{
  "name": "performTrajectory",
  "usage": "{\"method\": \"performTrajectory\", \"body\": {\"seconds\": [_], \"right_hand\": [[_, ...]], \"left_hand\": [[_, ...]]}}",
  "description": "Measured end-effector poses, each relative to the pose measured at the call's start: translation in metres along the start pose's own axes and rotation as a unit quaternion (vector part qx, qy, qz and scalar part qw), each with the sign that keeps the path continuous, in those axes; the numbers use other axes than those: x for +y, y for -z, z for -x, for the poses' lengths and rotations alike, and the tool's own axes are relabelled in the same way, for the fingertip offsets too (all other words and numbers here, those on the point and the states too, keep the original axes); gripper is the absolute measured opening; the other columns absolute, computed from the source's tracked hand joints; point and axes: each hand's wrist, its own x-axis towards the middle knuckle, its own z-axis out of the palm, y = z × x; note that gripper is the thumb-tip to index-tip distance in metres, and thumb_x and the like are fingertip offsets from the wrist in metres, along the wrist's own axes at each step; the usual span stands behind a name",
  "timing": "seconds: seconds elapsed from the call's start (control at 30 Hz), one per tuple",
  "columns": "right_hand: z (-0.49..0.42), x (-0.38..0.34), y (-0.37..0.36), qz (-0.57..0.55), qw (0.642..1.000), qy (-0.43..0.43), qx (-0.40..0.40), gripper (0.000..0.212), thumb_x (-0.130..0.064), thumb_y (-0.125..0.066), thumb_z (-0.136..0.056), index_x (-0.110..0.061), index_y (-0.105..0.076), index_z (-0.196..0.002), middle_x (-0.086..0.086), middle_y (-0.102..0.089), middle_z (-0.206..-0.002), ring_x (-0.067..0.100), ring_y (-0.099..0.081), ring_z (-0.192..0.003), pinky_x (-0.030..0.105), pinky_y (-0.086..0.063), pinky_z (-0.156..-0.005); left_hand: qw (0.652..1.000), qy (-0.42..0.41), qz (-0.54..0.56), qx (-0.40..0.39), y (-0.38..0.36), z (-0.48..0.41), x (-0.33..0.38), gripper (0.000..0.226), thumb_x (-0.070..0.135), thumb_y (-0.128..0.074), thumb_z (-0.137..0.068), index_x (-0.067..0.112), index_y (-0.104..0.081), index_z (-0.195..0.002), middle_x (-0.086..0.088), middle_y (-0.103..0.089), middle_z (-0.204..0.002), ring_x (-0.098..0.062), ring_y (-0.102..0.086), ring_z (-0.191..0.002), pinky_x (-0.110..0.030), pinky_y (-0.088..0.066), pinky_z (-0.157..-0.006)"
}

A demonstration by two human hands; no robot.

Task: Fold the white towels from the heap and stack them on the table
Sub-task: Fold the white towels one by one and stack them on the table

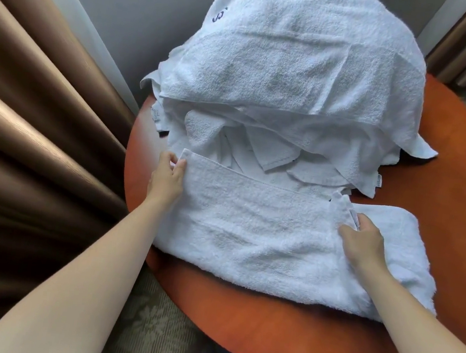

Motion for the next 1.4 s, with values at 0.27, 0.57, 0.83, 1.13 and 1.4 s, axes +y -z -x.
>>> {"method": "performTrajectory", "body": {"seconds": [0.27, 0.57, 0.83, 1.13, 1.4], "right_hand": [[-0.009, -0.007, 0.025, -0.054, 0.998, -0.037, -0.019, 0.009, -0.004, -0.055, -0.085, 0.005, -0.056, -0.086, 0.011, -0.051, -0.075, 0.021, -0.045, -0.067, 0.03, -0.033, -0.056], [0.005, -0.067, 0.062, -0.097, 0.994, 0.004, -0.041, 0.01, -0.004, -0.051, -0.086, -0.004, -0.058, -0.092, 0.009, -0.053, -0.082, 0.021, -0.049, -0.075, 0.03, -0.038, -0.06], [0.065, -0.127, 0.007, -0.128, 0.971, 0.077, -0.185, 0.015, -0.002, -0.056, -0.086, -0.015, -0.056, -0.093, 0.006, -0.059, -0.083, 0.02, -0.054, -0.073, 0.035, -0.043, -0.064], [0.084, -0.144, -0.084, -0.07, 0.969, 0.089, -0.22, 0.015, -0.013, -0.059, -0.081, -0.025, -0.051, -0.082, 0.0, -0.058, -0.082, 0.018, -0.054, -0.072, 0.034, -0.045, -0.069], [0.101, -0.16, -0.138, 0.006, 0.964, 0.109, -0.244, 0.015, -0.015, -0.058, -0.08, -0.022, -0.045, -0.081, 0.0, -0.057, -0.087, 0.022, -0.056, -0.084, 0.034, -0.046, -0.076]], "left_hand": [[0.974, 0.141, 0.02, -0.178, 0.02, 0.007, -0.002, 0.023, 0.033, -0.073, -0.08, 0.015, -0.07, -0.094, -0.008, -0.072, -0.097, -0.026, -0.068, -0.091, -0.041, -0.053, -0.091], [0.935, 0.193, 0.175, -0.239, 0.017, 0.045, 0.012, 0.011, 0.02, -0.054, -0.092, 0.014, -0.064, -0.093, 0.004, -0.069, -0.063, -0.011, -0.064, -0.053, -0.021, -0.047, -0.053], [0.945, 0.155, 0.201, -0.205, 0.031, 0.048, 0.003, 0.02, -0.002, -0.053, -0.09, 0.013, -0.062, -0.099, -0.006, -0.072, -0.086, -0.019, -0.069, -0.071, -0.029, -0.057, -0.066], [0.935, 0.188, 0.204, -0.219, 0.044, 0.06, -0.018, 0.016, 0.021, -0.062, -0.09, 0.016, -0.068, -0.105, -0.004, -0.073, -0.097, -0.019, -0.069, -0.085, -0.027, -0.052, -0.069], [0.939, 0.152, 0.2, -0.234, 0.046, 0.067, -0.037, 0.025, 0.003, -0.053, -0.09, 0.02, -0.069, -0.1, 0.0, -0.075, -0.091, -0.014, -0.071, -0.082, -0.026, -0.056, -0.069]]}}
